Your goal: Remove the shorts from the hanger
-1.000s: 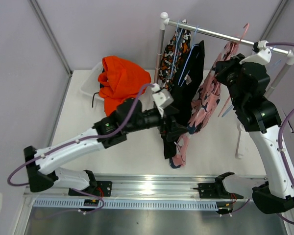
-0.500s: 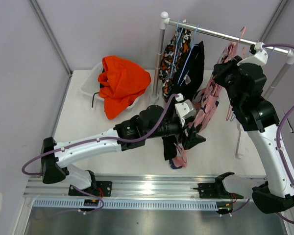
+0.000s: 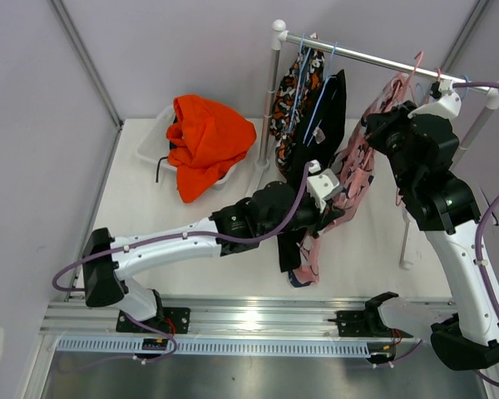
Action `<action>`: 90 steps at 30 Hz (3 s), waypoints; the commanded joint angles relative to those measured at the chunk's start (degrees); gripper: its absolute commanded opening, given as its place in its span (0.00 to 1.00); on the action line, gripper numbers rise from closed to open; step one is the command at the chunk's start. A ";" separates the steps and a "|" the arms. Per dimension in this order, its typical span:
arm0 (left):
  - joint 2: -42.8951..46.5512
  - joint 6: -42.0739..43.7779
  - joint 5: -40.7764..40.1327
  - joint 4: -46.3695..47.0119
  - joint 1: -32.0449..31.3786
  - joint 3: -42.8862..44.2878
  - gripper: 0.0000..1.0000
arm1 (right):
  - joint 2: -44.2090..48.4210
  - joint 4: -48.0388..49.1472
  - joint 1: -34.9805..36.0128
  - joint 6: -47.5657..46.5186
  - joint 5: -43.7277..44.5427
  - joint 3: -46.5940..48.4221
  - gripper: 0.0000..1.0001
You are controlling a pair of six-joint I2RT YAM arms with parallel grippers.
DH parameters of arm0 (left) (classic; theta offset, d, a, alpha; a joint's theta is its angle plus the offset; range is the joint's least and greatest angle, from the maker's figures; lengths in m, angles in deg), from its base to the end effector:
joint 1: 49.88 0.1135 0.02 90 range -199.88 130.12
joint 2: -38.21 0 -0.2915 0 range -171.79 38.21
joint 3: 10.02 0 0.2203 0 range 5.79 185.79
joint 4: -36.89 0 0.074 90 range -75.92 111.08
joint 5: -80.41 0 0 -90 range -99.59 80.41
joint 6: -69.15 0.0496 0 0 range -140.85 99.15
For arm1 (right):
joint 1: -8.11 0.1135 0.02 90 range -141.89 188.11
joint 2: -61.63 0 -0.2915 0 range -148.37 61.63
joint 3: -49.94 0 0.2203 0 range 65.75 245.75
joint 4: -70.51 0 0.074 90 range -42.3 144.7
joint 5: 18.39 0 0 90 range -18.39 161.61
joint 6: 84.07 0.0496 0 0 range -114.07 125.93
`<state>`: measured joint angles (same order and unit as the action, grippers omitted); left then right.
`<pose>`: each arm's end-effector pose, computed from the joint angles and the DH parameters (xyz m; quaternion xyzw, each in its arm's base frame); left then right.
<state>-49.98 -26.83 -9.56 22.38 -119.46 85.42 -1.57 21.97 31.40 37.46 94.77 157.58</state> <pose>0.1228 -0.3298 0.4170 0.3956 0.6377 -0.4051 0.5222 0.1594 0.0474 0.5194 0.1879 0.7054 0.1768 0.6602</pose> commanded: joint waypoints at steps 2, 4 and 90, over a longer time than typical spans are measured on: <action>5.73 -0.35 -4.77 3.00 -2.57 -5.97 0.00 | 0.54 2.85 0.09 -0.32 1.97 1.77 0.00; 10.30 -0.09 -6.44 4.05 -6.25 -11.57 0.00 | -0.34 2.67 -0.08 -1.38 2.07 2.65 0.00; -13.84 2.12 -15.51 -28.54 61.12 61.60 0.00 | 1.76 3.20 -17.40 0.20 -24.04 -14.21 0.89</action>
<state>-58.67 -18.04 -31.72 -6.21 -63.82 146.99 -2.47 23.46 14.29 37.90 71.62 144.93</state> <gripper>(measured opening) 0.006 0.863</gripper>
